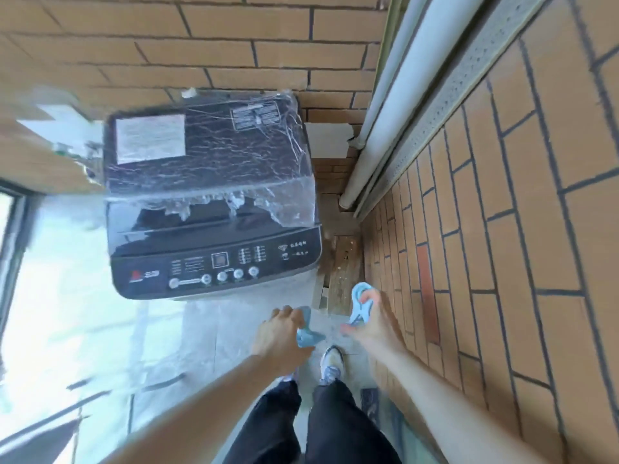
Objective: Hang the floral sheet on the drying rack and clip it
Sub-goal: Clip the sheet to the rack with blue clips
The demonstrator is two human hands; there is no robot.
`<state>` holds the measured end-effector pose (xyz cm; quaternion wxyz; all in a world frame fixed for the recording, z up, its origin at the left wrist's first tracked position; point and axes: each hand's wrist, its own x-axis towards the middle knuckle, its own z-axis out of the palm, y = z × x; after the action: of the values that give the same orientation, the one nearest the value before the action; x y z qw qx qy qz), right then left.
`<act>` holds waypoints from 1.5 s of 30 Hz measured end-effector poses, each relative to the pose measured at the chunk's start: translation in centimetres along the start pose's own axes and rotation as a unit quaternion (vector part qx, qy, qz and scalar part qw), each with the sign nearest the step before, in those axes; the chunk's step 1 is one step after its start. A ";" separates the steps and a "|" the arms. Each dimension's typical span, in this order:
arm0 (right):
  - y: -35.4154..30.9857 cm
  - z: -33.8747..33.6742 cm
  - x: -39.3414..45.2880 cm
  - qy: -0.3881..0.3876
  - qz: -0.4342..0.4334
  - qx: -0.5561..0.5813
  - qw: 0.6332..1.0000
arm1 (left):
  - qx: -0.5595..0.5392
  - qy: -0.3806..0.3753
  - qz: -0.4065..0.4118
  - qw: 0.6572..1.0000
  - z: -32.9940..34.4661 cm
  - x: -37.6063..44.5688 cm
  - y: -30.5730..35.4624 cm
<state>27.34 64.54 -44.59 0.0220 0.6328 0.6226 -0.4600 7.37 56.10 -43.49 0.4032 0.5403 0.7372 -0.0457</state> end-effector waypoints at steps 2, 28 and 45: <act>-3.2 -1.2 -3.0 0.037 0.003 0.061 0.997 | -0.024 0.041 -0.017 0.999 -2.0 -3.3 -0.3; -33.4 -1.7 -19.2 -0.386 -0.443 -0.044 0.808 | -0.279 0.455 -0.188 0.824 -11.3 -38.4 -5.3; -39.1 12.3 -38.7 -0.568 -0.510 -0.065 0.643 | -0.526 0.592 -0.134 0.596 -8.3 -59.6 -9.7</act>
<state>-3.40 36.20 -6.83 0.1743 -0.1736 0.7404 -0.6255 0.24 10.99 -3.14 0.0818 0.0384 0.7742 0.6265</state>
